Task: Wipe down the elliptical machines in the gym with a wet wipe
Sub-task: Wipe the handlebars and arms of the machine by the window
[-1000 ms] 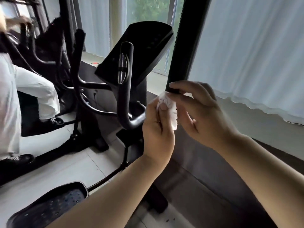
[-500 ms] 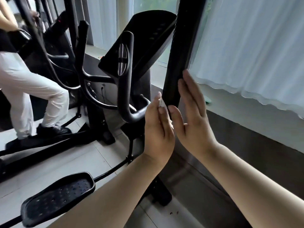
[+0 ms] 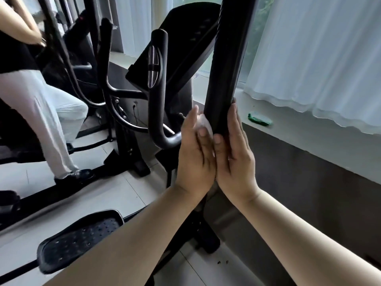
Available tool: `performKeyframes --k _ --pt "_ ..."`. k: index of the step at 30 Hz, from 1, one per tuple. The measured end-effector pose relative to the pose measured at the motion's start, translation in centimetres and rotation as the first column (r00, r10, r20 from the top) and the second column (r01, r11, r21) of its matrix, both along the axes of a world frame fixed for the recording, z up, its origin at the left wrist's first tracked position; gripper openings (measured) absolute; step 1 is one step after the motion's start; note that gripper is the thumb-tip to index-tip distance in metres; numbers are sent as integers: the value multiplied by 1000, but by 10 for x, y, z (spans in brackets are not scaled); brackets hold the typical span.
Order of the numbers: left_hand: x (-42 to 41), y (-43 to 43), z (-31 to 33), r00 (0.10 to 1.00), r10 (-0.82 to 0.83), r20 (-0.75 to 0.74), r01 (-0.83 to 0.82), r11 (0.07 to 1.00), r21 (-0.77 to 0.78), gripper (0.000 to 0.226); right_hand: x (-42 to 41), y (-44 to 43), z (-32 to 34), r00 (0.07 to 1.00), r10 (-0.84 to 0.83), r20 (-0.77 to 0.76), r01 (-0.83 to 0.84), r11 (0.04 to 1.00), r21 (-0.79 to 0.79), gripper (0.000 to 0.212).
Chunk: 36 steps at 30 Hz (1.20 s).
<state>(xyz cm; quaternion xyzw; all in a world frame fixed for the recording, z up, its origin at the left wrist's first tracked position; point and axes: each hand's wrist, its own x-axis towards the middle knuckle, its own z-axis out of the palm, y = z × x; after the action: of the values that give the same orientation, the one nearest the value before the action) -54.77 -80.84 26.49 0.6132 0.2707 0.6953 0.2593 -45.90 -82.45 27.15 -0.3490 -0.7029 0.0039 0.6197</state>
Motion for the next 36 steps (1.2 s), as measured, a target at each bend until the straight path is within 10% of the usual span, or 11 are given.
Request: performKeyframes --k 17,36 --pt "8 -1 -18 998 66 17 -67 995 69 21 3 -4 -15 997 28 -76 -34 996 -86 55" --pt "0 -6 -73 996 68 -61 -73 995 -67 46 3 -1 -44 995 20 -101 -35 988 -153 58"
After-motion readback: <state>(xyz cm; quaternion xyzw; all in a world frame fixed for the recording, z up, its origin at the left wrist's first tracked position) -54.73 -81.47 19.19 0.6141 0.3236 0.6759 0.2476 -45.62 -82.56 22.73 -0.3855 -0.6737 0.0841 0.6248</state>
